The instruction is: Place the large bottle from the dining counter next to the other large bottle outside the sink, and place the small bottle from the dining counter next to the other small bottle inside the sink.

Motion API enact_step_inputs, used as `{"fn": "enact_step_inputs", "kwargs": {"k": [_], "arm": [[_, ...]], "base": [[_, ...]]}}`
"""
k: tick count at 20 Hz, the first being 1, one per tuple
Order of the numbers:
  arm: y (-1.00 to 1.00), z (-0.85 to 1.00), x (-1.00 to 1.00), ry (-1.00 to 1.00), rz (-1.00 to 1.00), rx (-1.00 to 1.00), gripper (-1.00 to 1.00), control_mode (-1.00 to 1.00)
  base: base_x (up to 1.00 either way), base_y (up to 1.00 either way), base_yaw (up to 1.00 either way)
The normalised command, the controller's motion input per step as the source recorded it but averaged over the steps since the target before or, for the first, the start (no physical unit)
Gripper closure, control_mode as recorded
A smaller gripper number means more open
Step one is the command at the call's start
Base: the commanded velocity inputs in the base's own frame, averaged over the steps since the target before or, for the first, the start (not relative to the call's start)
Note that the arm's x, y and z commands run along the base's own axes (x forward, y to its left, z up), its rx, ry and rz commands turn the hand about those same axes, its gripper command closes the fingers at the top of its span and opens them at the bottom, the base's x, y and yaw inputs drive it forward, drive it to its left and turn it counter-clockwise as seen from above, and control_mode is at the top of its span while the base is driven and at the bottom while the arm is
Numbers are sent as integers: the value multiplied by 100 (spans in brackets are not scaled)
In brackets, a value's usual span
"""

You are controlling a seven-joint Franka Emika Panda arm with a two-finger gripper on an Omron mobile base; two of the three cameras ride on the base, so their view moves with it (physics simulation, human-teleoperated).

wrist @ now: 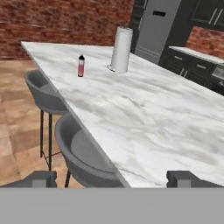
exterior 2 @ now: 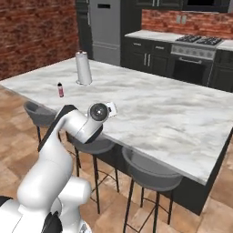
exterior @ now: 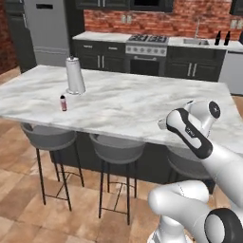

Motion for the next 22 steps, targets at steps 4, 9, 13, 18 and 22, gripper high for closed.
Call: {"fn": "enact_step_inputs", "kwargs": {"k": [4, 9, 13, 18, 22], "arm": [[0, 0, 0, 0, 0, 0, -100, 100], [0, 0, 0, 0, 0, 0, -100, 100], [0, 0, 0, 0, 0, 0, -100, 100], [0, 0, 0, 0, 0, 0, -100, 100], [0, 0, 0, 0, 0, 0, -100, 100]], "base": [[3, 18, -45], [2, 17, -45], [1, 20, -44], [0, 30, -38], [0, 47, -29]]}}
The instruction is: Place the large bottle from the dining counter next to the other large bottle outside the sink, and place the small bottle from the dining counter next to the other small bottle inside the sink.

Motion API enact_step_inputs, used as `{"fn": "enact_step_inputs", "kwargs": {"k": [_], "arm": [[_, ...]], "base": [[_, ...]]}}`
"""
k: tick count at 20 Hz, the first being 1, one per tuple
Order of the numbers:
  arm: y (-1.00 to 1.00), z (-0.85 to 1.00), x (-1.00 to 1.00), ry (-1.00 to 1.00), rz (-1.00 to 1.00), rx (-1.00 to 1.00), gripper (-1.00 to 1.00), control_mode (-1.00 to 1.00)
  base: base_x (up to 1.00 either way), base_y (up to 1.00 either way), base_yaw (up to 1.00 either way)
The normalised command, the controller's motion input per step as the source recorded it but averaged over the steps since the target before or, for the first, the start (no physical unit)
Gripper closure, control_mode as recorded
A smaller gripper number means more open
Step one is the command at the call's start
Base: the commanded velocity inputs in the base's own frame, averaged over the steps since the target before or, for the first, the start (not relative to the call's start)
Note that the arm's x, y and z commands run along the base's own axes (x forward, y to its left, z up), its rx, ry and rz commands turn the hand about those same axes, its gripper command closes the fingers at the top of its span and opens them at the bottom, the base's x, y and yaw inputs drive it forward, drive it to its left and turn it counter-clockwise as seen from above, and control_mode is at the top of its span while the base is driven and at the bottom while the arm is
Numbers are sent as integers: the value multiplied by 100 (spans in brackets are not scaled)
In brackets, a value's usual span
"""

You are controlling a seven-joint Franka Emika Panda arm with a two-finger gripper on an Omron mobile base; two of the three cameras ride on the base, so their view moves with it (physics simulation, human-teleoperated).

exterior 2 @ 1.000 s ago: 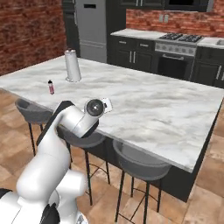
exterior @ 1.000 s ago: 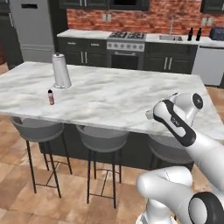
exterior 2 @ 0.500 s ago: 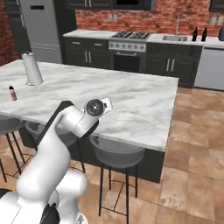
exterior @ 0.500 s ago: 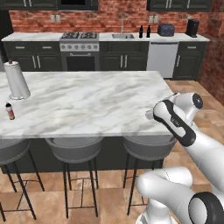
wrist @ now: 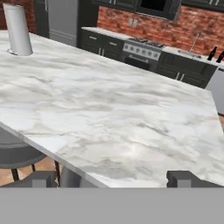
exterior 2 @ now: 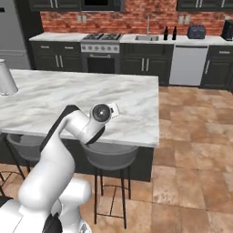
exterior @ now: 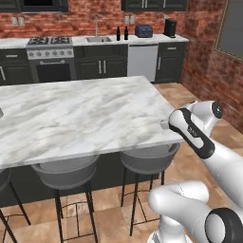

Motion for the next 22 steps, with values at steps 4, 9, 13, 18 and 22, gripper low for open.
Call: {"fn": "enact_step_inputs", "kwargs": {"k": [4, 9, 13, 18, 22], "arm": [[0, 0, 0, 0, 0, 0, -100, 100], [0, 0, 0, 0, 0, 0, -100, 100], [0, 0, 0, 0, 0, 0, -100, 100], [0, 0, 0, 0, 0, 0, -100, 100], [0, 0, 0, 0, 0, 0, -100, 100]], "base": [[-2, 58, -22], [-7, 66, -13], [-4, 71, -7], [-1, 71, -6], [0, 71, -5]]}}
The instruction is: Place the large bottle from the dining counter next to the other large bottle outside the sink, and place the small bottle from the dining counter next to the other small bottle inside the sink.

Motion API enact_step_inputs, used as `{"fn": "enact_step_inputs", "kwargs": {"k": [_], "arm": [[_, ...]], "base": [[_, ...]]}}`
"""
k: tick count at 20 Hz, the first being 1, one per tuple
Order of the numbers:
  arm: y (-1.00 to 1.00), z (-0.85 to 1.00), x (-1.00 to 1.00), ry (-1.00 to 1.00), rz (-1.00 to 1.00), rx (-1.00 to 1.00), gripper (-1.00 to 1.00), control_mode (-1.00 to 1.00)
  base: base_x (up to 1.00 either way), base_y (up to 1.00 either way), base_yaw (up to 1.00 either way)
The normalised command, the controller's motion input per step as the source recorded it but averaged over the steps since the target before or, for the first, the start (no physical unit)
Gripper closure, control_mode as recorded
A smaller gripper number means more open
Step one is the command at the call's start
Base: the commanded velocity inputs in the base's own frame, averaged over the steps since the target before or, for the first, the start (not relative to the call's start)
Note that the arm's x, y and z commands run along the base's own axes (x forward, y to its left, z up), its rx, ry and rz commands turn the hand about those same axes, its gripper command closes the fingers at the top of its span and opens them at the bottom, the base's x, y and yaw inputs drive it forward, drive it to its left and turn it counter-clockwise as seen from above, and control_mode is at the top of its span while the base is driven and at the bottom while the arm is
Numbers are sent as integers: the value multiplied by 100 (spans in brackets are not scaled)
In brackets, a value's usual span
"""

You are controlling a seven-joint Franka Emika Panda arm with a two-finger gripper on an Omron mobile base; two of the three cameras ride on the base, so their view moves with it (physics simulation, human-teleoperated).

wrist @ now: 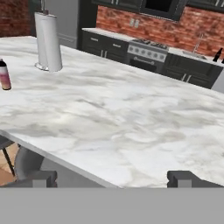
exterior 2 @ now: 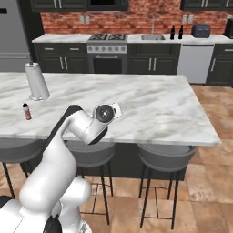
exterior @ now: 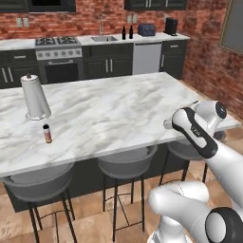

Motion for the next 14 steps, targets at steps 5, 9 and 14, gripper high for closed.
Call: {"fn": "enact_step_inputs", "kwargs": {"k": [5, 9, 14], "arm": [[0, 0, 0, 0, 0, 0, -100, 100], [0, 0, 0, 0, 0, 0, -100, 100], [0, 0, 0, 0, 0, 0, -100, 100]], "base": [[0, 66, -3], [0, 63, -1], [0, 62, -1]]}}
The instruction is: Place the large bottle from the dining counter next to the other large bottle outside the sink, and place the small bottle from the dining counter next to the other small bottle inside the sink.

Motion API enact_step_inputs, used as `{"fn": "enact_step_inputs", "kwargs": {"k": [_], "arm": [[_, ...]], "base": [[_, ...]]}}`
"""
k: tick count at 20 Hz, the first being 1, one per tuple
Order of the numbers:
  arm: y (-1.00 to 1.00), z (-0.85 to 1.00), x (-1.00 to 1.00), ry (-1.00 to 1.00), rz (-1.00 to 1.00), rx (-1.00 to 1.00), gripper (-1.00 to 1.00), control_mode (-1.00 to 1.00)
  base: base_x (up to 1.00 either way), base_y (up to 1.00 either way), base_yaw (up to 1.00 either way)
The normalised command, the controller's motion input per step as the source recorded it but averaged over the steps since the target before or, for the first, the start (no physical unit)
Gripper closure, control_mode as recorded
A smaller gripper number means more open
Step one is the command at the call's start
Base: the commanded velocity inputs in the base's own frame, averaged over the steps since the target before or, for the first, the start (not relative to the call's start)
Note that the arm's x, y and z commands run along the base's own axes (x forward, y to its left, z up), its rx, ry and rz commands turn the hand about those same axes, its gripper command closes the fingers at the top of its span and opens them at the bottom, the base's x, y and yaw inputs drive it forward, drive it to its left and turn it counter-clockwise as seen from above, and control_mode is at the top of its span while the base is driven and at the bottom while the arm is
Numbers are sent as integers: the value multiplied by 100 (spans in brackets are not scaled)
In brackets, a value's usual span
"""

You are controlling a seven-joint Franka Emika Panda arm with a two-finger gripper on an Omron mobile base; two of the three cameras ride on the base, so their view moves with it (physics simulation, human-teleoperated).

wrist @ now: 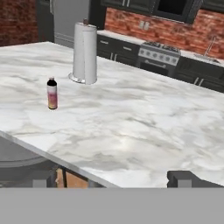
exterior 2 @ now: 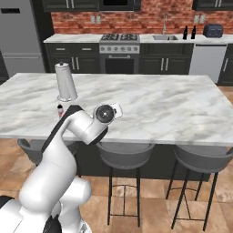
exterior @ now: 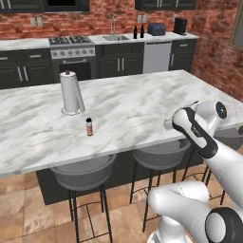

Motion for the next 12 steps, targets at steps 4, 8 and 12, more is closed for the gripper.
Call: {"fn": "enact_step_inputs", "kwargs": {"k": [4, 8, 12], "arm": [[0, 0, 0, 0, 0, 0, -100, 100], [0, 0, 0, 0, 0, 0, -100, 100], [0, 0, 0, 0, 0, 0, -100, 100]], "base": [[0, 52, 0], [0, 23, 5], [2, 17, 13]]}}
